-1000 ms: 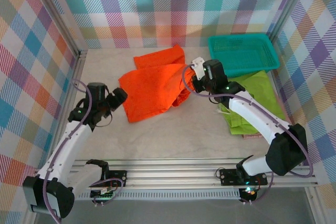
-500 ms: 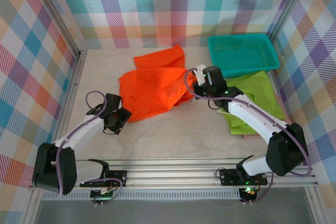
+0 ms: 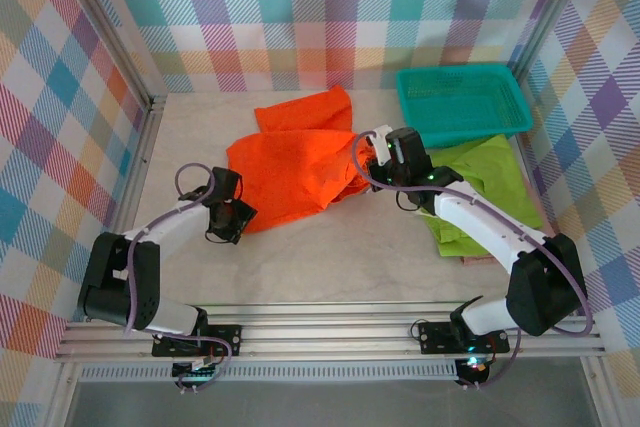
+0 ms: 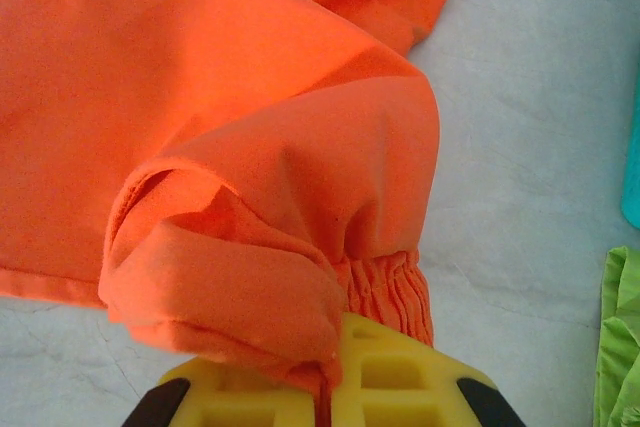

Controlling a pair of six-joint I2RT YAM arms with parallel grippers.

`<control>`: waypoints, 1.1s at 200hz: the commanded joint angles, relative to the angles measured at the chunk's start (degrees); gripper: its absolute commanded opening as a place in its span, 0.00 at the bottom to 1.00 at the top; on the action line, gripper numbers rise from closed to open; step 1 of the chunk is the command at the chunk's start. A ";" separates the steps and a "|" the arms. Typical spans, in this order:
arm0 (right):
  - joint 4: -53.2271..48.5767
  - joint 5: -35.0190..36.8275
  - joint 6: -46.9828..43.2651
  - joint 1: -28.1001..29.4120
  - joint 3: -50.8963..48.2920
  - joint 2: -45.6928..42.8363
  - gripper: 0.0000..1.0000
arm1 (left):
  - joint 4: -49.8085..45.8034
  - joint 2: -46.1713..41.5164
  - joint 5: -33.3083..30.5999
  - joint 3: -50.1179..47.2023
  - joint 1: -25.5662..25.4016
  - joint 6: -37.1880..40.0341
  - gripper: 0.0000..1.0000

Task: Fold and stack the shorts

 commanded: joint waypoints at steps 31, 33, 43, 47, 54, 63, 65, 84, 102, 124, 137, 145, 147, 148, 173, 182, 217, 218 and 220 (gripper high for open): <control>0.64 -0.43 0.51 0.13 -0.50 -0.90 0.01 | 0.68 3.38 1.20 1.48 -0.55 -1.24 0.42; 0.59 -0.41 0.48 0.13 -0.51 -0.90 0.01 | 0.65 3.53 1.17 1.55 -0.55 -1.24 0.41; 0.66 -0.34 0.47 0.13 -0.60 -0.90 0.01 | 0.56 4.08 0.92 1.84 -0.54 -1.09 0.36; 0.61 -0.32 0.47 0.13 -0.60 -0.95 0.01 | 0.67 4.27 0.77 1.99 -0.55 -1.01 0.33; 0.57 -0.32 0.47 0.13 -0.59 -0.97 0.01 | 0.64 4.51 0.57 2.31 -0.55 -0.83 0.29; 0.43 -0.29 0.47 0.13 -0.59 -0.99 0.01 | 0.55 4.78 0.16 2.81 -0.50 -0.51 0.22; 0.45 -0.31 0.47 0.13 -0.59 -0.99 0.01 | 0.53 4.76 0.03 2.87 -0.47 -0.46 0.20; 0.32 -0.32 0.39 0.13 -0.59 -1.17 0.01 | 0.00 4.83 -0.85 4.31 -0.37 0.29 0.05; 0.18 -0.06 -0.03 0.14 -0.42 -1.36 0.01 | -0.39 4.01 -1.12 6.37 0.22 1.14 0.00; -0.70 0.80 -0.15 0.13 0.48 -2.16 0.01 | -2.65 1.44 -1.60 10.92 1.74 3.20 0.00; -1.22 1.17 -0.53 0.13 1.41 -2.92 0.01 | -6.01 -0.56 -2.86 15.17 3.08 5.28 0.00; -1.70 1.41 -0.96 0.13 2.28 -3.31 0.00 | -8.42 -1.83 -3.67 18.18 4.06 6.66 0.00; -1.93 1.50 -1.12 0.13 2.58 -3.42 0.01 | -8.96 -2.06 -3.80 19.02 4.34 7.02 0.00; -2.04 1.51 -1.16 0.13 2.66 -3.44 0.01 | -9.27 -2.25 -3.87 19.44 4.49 7.24 0.00; -3.82 2.49 -3.55 0.04 7.10 -4.16 0.01 | -14.93 -5.51 -3.98 29.79 8.92 11.37 0.00; -4.30 2.58 -4.32 0.00 9.13 -4.01 0.01 | -16.44 -6.25 -3.79 33.67 10.62 12.67 0.00; -7.37 3.59 -10.17 -0.22 19.74 -1.95 0.00 | -22.55 -5.41 -3.28 51.02 16.00 17.39 0.00; -7.40 3.61 -10.30 -0.27 20.03 -1.91 0.00 | -22.70 -5.29 -3.21 51.52 16.16 17.57 0.00; -7.63 3.65 -10.45 -0.30 20.71 -1.77 0.00 | -22.97 -5.10 -3.12 52.56 16.49 17.74 0.00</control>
